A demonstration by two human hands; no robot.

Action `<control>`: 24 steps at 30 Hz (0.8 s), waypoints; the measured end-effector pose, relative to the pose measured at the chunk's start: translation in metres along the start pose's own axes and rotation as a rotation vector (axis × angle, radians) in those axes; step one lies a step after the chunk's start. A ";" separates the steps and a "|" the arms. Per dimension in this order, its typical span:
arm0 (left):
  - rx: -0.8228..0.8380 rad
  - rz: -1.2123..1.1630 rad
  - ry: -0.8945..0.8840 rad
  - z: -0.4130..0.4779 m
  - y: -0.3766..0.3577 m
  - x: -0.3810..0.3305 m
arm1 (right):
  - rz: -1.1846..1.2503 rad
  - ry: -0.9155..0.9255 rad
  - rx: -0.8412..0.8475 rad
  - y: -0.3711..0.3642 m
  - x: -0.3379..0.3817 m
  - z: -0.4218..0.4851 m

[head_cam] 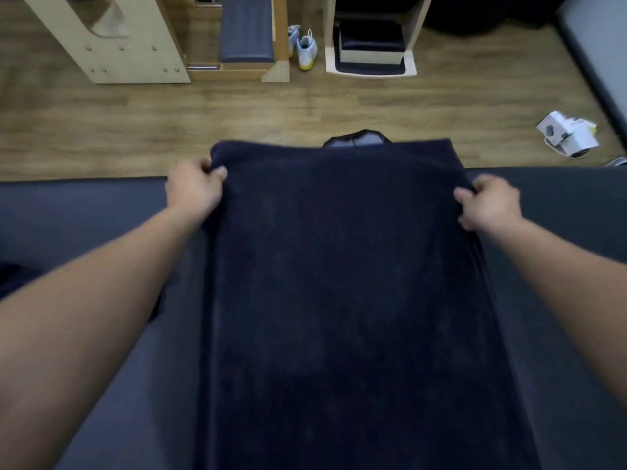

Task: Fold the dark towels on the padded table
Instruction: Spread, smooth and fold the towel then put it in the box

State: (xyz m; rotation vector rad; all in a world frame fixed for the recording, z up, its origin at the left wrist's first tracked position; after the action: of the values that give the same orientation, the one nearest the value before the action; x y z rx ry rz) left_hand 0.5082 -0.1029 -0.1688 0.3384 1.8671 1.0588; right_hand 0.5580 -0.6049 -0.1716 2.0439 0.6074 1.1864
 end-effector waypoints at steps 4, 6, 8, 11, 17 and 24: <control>-0.121 -0.098 -0.058 0.023 0.013 -0.021 | 0.244 0.143 -0.010 0.004 0.035 -0.001; -0.077 0.098 -0.342 -0.042 0.008 -0.034 | -0.082 0.374 -0.012 0.002 0.033 -0.051; 0.008 0.198 -0.518 -0.145 -0.013 -0.018 | -0.284 0.555 0.028 -0.015 -0.009 -0.127; 0.232 0.488 -0.547 -0.281 -0.056 0.043 | -0.614 0.564 0.208 -0.052 -0.111 -0.222; 0.321 0.725 -0.442 -0.287 -0.080 0.062 | -0.825 0.497 0.249 -0.056 -0.150 -0.216; 0.330 0.601 -0.250 -0.411 -0.056 0.132 | -0.825 0.381 0.299 -0.032 -0.221 -0.280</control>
State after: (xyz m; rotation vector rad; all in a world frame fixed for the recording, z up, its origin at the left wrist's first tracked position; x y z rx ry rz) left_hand 0.1095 -0.2715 -0.2106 1.2267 1.7437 1.0225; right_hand 0.2050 -0.6426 -0.2220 1.4940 1.6964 0.9927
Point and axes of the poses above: each hand's wrist, its own z-axis towards the middle knuckle, its own y-axis out of the back of the hand, x = y × z, the point moved 8 cm from there along z, towards the middle knuckle, and after that the axes turned 5 degrees about x, right-handed, at the moved point
